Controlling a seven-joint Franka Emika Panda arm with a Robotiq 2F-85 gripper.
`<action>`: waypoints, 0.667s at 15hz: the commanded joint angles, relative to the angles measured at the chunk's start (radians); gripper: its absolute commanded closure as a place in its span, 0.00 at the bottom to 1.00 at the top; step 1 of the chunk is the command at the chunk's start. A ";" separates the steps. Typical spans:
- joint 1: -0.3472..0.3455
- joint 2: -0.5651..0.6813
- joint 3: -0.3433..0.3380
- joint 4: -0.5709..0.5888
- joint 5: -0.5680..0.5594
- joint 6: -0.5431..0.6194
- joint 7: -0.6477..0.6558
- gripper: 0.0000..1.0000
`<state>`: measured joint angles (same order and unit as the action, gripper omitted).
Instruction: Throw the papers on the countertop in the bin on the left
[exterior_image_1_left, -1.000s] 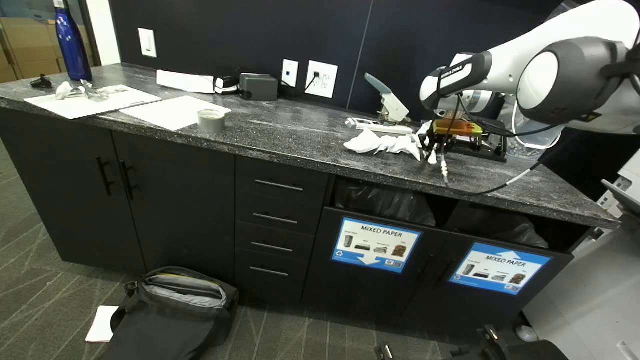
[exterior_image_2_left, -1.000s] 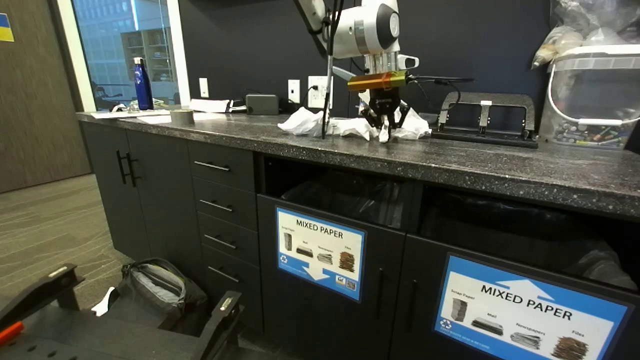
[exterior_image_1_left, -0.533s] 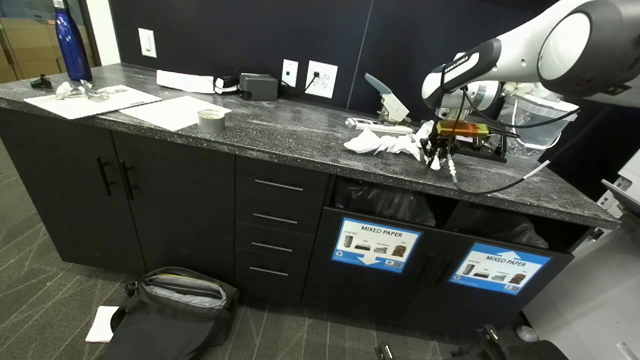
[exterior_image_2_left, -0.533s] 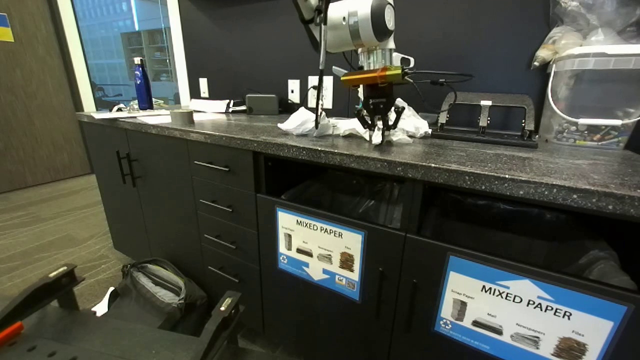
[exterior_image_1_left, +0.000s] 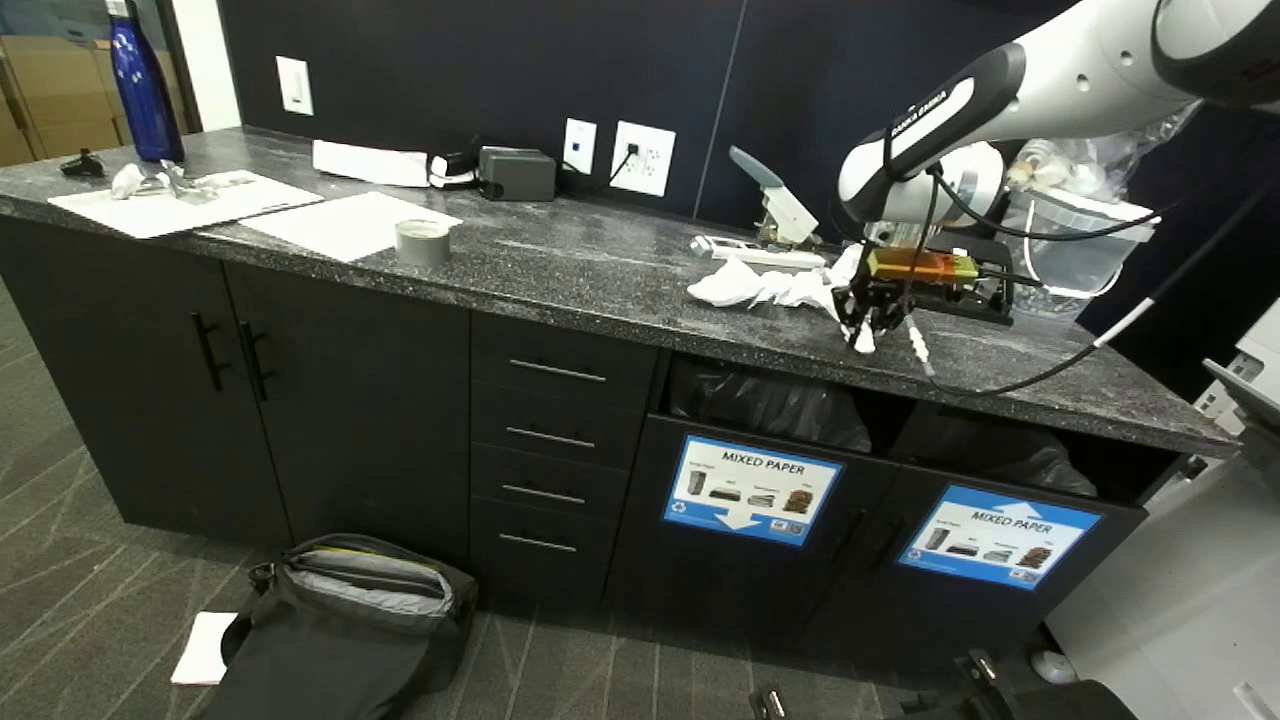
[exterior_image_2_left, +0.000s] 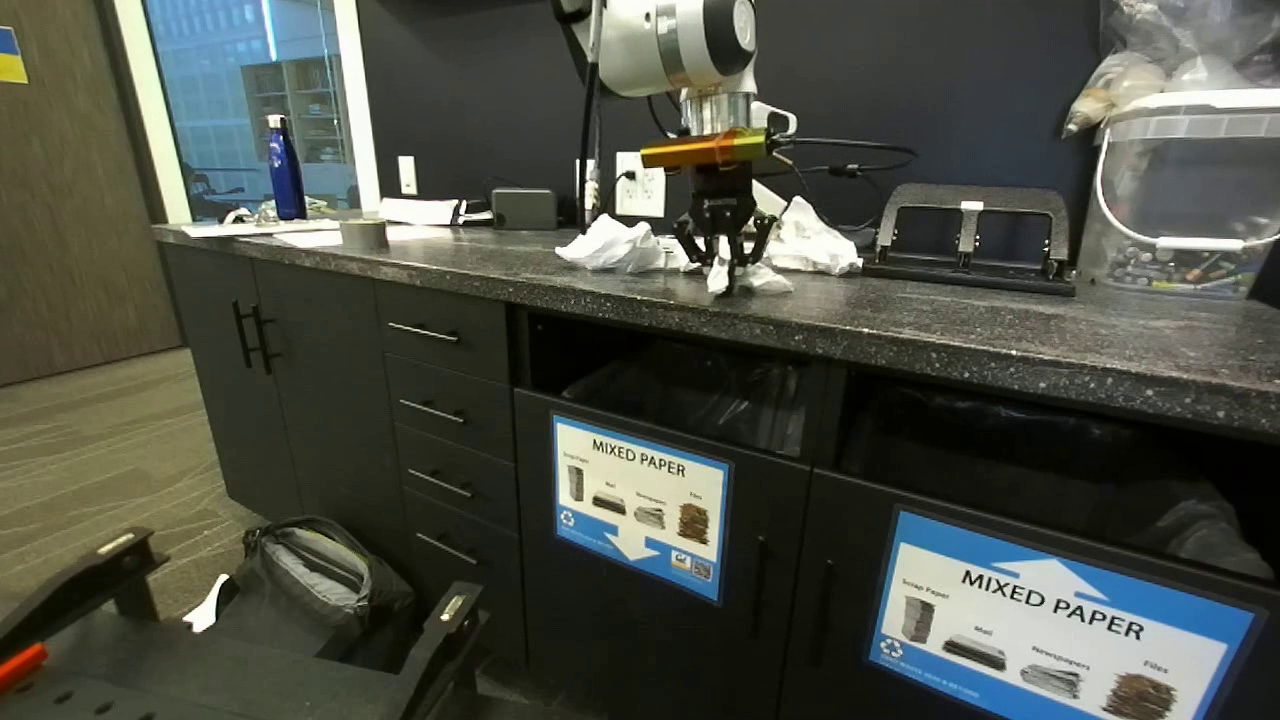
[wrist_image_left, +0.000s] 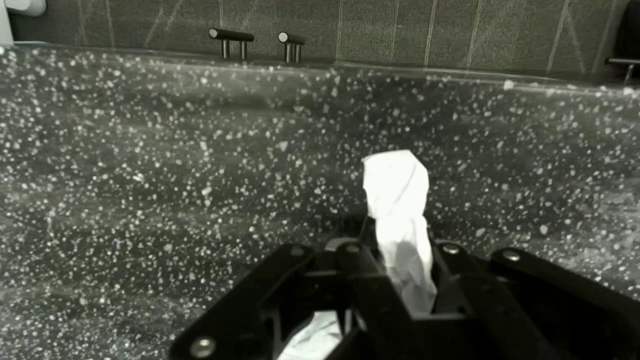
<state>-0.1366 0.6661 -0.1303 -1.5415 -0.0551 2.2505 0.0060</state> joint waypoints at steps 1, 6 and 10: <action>0.043 -0.126 -0.001 -0.234 -0.027 0.043 0.043 0.88; 0.066 -0.280 0.018 -0.444 -0.018 -0.039 0.038 0.90; 0.079 -0.373 0.030 -0.672 -0.010 0.020 0.062 0.90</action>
<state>-0.0633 0.3935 -0.1084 -2.0195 -0.0667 2.1955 0.0395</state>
